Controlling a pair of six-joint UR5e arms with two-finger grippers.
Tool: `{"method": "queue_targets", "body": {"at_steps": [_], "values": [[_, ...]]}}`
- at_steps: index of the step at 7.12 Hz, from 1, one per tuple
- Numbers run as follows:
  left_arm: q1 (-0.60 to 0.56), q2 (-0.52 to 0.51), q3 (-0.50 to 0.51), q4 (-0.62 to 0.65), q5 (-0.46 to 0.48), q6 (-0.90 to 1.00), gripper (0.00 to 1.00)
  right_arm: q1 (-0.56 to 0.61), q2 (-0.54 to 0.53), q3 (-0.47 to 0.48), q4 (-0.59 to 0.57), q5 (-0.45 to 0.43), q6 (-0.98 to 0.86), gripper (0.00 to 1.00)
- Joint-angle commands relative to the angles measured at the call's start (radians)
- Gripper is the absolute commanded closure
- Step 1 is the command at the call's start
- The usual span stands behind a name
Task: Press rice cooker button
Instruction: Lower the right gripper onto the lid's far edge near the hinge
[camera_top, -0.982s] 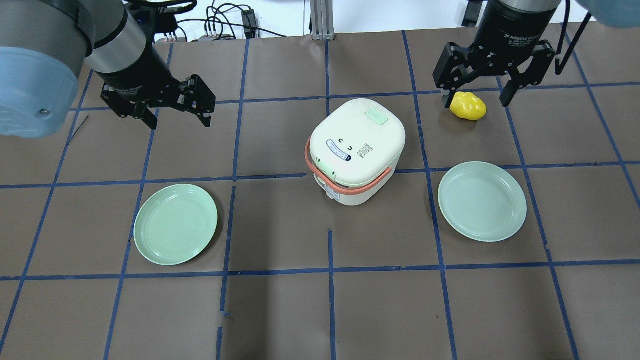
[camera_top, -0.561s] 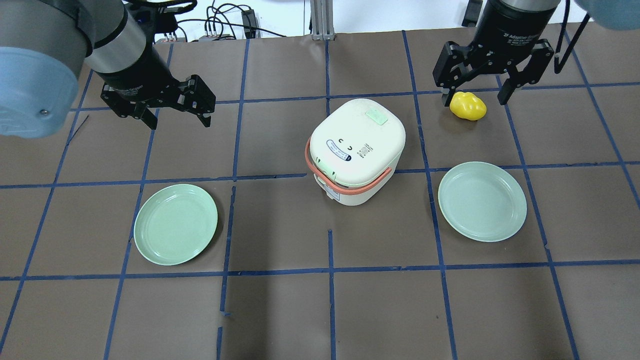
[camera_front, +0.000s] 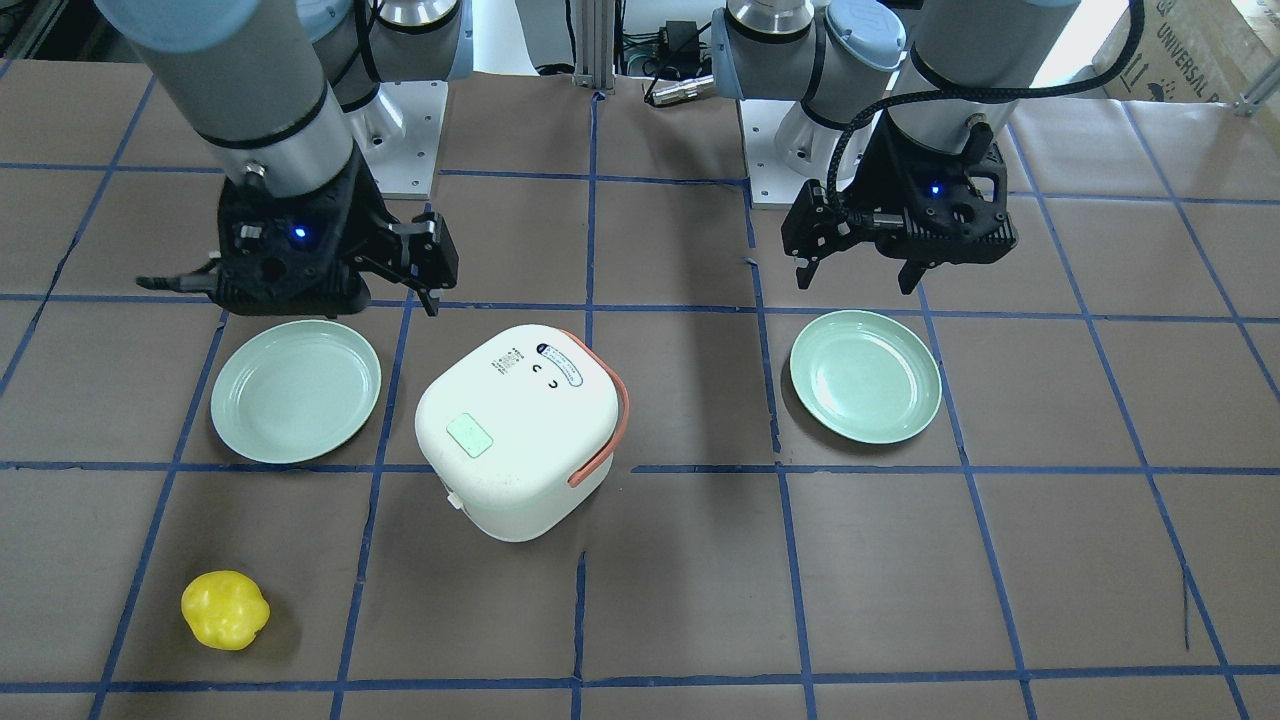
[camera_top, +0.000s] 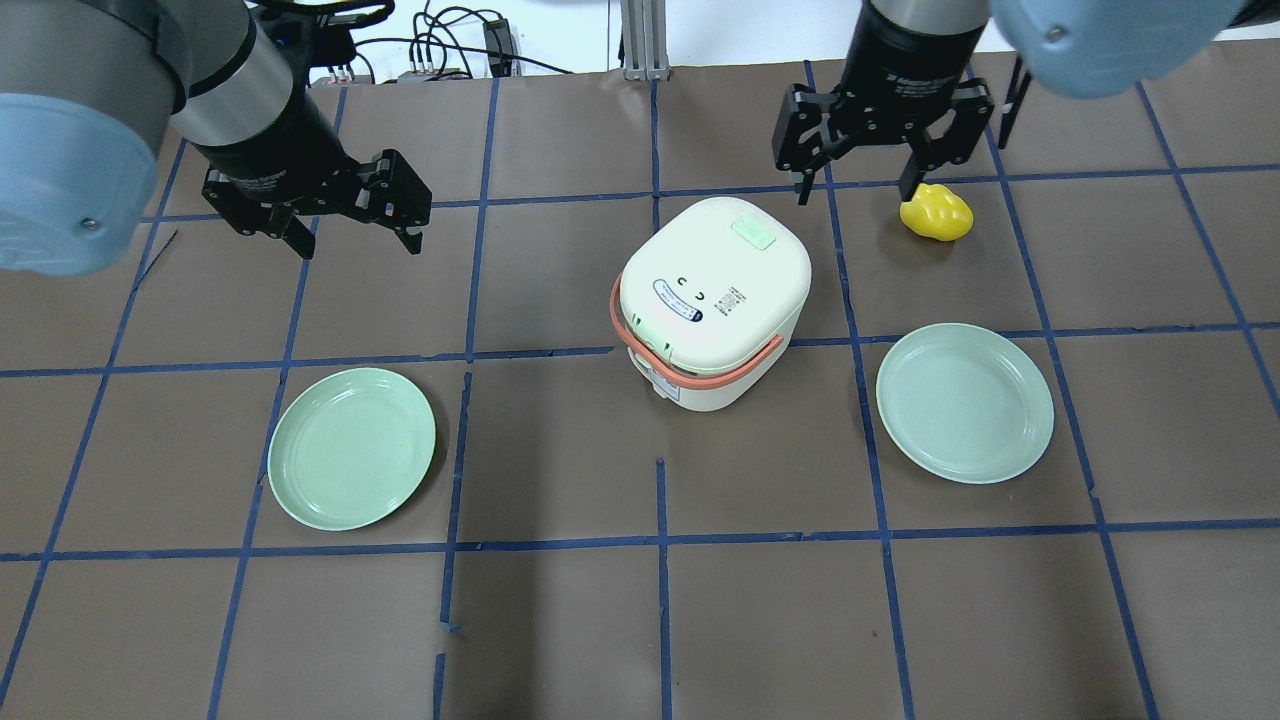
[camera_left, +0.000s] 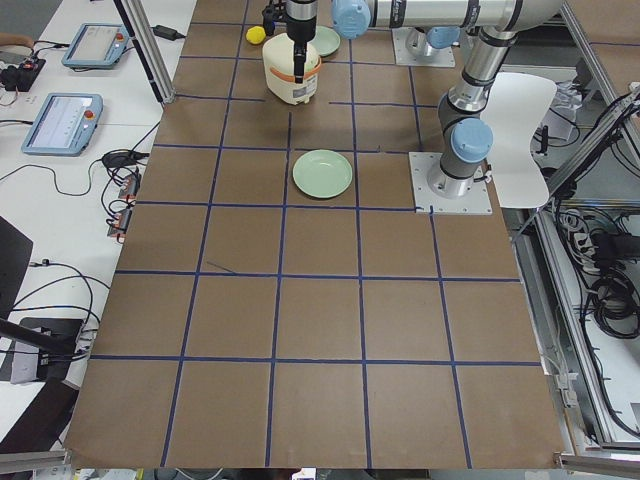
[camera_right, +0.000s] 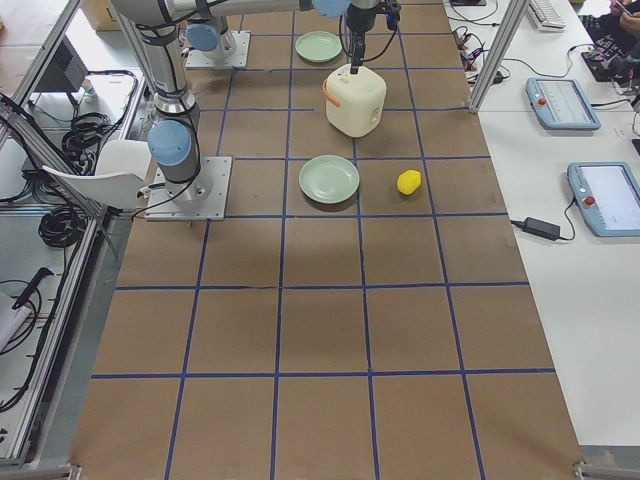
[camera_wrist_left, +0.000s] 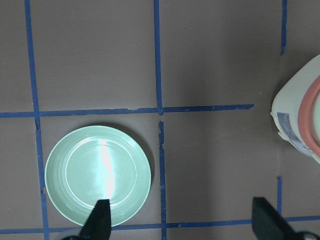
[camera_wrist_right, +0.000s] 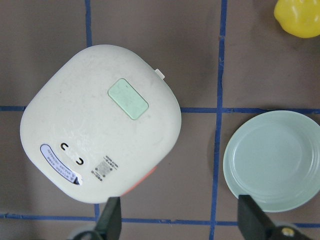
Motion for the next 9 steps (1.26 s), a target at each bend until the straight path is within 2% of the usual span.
{"method": "queue_targets", "body": {"at_steps": [1, 2, 3, 6, 9], "values": [[0.0, -0.001, 0.0, 0.0, 0.0, 0.0, 0.0, 0.024, 0.077, -0.006, -0.036, 0.028, 0.029, 0.68], [0.0, -0.001, 0.0, 0.0, 0.0, 0.0, 0.0, 0.024, 0.099, -0.006, -0.037, 0.045, 0.032, 0.81], [0.0, 0.001, 0.0, 0.0, 0.0, 0.0, 0.0, 0.024, 0.128, -0.007, -0.071, 0.045, 0.032, 0.87], [0.0, -0.001, 0.0, 0.0, 0.0, 0.0, 0.0, 0.024, 0.157, -0.041, -0.1, 0.088, 0.032, 0.9], [0.0, 0.001, 0.0, 0.0, 0.0, 0.0, 0.0, 0.024, 0.193, -0.032, -0.131, 0.083, 0.032, 0.9]]}}
